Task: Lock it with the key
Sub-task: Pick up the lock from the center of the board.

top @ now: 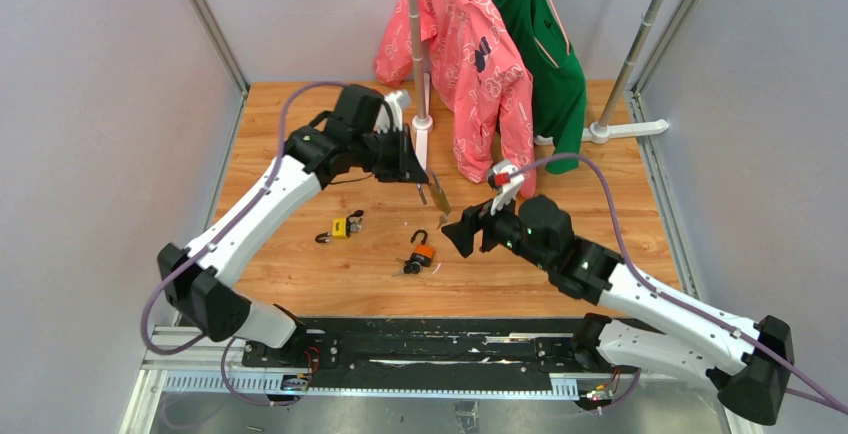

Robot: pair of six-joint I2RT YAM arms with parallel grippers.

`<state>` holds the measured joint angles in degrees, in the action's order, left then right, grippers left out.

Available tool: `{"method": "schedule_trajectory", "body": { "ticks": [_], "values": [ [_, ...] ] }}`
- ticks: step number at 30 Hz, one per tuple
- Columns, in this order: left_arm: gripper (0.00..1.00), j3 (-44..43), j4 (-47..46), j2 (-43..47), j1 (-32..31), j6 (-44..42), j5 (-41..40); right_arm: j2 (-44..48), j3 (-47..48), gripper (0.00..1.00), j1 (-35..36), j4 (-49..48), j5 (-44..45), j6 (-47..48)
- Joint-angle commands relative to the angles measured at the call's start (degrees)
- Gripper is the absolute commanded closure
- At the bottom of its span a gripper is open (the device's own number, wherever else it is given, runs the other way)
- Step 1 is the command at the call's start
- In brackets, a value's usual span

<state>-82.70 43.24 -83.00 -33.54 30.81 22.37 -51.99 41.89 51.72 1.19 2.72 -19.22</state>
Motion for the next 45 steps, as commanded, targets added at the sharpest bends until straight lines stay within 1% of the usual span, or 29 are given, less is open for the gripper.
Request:
{"method": "schedule_trajectory", "body": {
  "ticks": [1,6,10,14,17,20,23,27,32,35,36,37,40,41,43,45],
  "values": [
    [1.00,-8.14,-0.15,5.42,0.34,14.19,-3.67,3.78,-5.89,0.19,7.77,-11.07,12.98,10.64],
    [1.00,-11.35,-1.59,8.25,0.80,22.36,-4.81,-0.25,-3.76,0.18,9.67,-16.76,15.69,16.55],
    [1.00,-13.31,-1.67,9.38,1.38,24.30,-3.71,-2.80,-3.36,0.17,9.71,-25.19,20.15,21.97],
    [1.00,-12.60,-2.36,10.67,2.04,26.20,-2.37,-4.43,-2.43,0.17,9.67,-30.13,20.66,26.15],
    [1.00,-11.41,-3.65,11.82,2.52,27.43,-1.68,-4.44,-2.33,0.16,9.40,-32.35,19.13,27.12],
    [1.00,-10.71,-4.45,12.43,3.19,28.62,-0.51,-3.84,-2.68,0.16,8.11,-34.34,17.33,25.98],
    [1.00,-10.84,-5.10,12.85,3.48,29.29,0.44,-3.92,-2.66,0.15,4.82,-35.86,12.59,23.03],
    [1.00,-10.99,-5.80,13.30,3.81,30.12,1.54,-6.90,-1.08,0.16,1.34,-37.17,6.39,21.18],
    [1.00,-10.79,-6.50,13.87,3.89,30.76,1.91,-9.53,-0.81,0.21,-1.43,-40.96,-0.26,16.73],
    [1.00,-10.42,-6.80,14.20,3.92,31.09,2.06,-11.00,-0.33,0.24,-1.67,-42.96,-1.74,15.99],
    [1.00,-10.37,-6.79,14.27,3.92,31.15,2.14,-11.29,-0.36,0.27,-1.75,-43.74,-2.78,15.49],
    [1.00,-10.24,-6.84,14.32,3.92,31.12,2.19,-11.56,-0.40,0.31,-2.00,-44.56,-4.33,15.07],
    [1.00,-9.97,-6.82,14.53,4.08,31.14,2.27,-11.66,-0.15,0.44,-2.31,-45.35,-5.08,14.46],
    [1.00,-9.87,-6.85,14.64,4.22,31.15,2.33,-11.50,-0.34,0.48,-2.45,-45.79,-5.20,14.08],
    [1.00,-9.61,-6.87,14.73,4.35,31.02,2.45,-11.32,-0.49,0.52,-2.84,-46.59,-5.66,13.27],
    [1.00,-9.15,-7.08,14.85,4.58,31.16,2.81,-11.36,-0.23,0.53,-2.86,-46.59,-5.71,13.25]
  ]
}}
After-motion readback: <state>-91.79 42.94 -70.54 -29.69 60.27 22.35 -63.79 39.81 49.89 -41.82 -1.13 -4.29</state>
